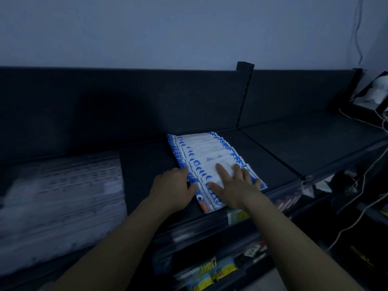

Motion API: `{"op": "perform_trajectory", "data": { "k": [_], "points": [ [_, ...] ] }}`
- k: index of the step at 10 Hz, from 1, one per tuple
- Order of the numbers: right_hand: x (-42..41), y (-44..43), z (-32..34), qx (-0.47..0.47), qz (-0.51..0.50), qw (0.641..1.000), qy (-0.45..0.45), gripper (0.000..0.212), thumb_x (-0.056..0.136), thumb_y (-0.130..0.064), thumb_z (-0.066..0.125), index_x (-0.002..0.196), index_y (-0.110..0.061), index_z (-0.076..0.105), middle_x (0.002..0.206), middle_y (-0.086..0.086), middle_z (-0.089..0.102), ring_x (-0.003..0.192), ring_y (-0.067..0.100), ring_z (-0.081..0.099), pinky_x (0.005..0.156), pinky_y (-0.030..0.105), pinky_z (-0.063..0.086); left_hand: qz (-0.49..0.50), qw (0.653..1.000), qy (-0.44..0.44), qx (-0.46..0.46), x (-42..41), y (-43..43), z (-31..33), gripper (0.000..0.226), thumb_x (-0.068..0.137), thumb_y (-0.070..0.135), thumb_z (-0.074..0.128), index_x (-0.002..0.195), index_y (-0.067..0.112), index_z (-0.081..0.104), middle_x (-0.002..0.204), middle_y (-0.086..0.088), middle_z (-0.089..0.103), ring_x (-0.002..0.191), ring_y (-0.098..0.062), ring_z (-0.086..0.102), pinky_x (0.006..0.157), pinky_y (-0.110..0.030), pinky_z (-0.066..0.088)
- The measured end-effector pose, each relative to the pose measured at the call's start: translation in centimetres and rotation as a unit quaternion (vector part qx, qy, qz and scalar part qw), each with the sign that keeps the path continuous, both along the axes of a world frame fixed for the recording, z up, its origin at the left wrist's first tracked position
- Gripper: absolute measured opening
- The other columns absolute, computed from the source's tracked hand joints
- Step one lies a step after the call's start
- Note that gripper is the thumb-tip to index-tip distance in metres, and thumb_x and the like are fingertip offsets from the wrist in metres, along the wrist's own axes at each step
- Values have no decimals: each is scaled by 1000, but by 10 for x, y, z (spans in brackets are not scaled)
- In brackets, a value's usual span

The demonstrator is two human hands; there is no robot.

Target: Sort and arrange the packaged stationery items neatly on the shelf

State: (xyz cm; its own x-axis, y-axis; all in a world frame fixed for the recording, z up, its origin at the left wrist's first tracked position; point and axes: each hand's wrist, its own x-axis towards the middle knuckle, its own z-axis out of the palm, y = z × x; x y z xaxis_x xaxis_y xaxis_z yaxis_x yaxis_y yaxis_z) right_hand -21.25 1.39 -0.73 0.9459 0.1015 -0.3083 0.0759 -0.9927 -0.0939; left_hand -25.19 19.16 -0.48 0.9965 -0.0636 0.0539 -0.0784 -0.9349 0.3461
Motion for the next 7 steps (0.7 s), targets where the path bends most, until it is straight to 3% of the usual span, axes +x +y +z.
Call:
{"op": "perform_trajectory", "data": {
  "k": [1,2,3,4,5,6,7],
  "points": [
    [-5,-7,1,13,12,1000,-6,74,85,-77,15,143,-47,-20,155,7,-28,143,32,-23,111,60,-7,17,1000,-4,22,-2,-4,-4,55,95,49,44,140,17,40,130,-4,53,116,-23,52,98,-39,42],
    [-5,-11,3,32,27,998,-39,73,86,-76,15,145,-47,-18,156,7,-26,143,29,-25,111,57,-11,25,999,-15,20,-5,-5,-5,57,95,50,43,143,20,35,132,-3,52,116,-21,51,98,-38,41],
    [-6,-15,2,25,54,996,-70,72,88,-73,16,147,-44,-12,158,7,-20,144,27,-22,114,54,-12,37,999,-34,6,-13,-3,1,49,94,49,46,134,21,46,127,-2,55,112,-20,53,94,-35,42],
    [-9,-12,2,49,94,985,-132,69,93,-66,23,151,-36,1,161,5,-6,146,25,-14,117,51,-8,64,995,-74,0,-22,3,9,42,94,48,47,128,24,52,123,-1,58,109,-20,55,90,-34,44],
    [-13,3,11,105,142,966,-190,58,97,-55,32,149,-29,25,160,0,14,147,19,-2,119,47,-3,105,990,-97,3,-36,16,17,47,95,47,45,136,24,47,132,-1,55,118,-20,52,95,-32,43],
    [-21,32,19,169,188,947,-196,51,98,-46,39,144,-26,37,155,-1,28,146,16,9,119,41,-1,136,983,-126,2,-54,38,23,49,97,46,43,141,24,43,135,0,53,121,-18,50,96,-29,41],
    [-31,60,24,165,227,933,-223,50,97,-44,44,142,-23,41,151,-2,36,144,15,19,119,38,3,163,978,-128,18,-74,61,29,49,97,46,42,141,24,44,136,3,54,122,-16,49,98,-29,39]
  ]
}}
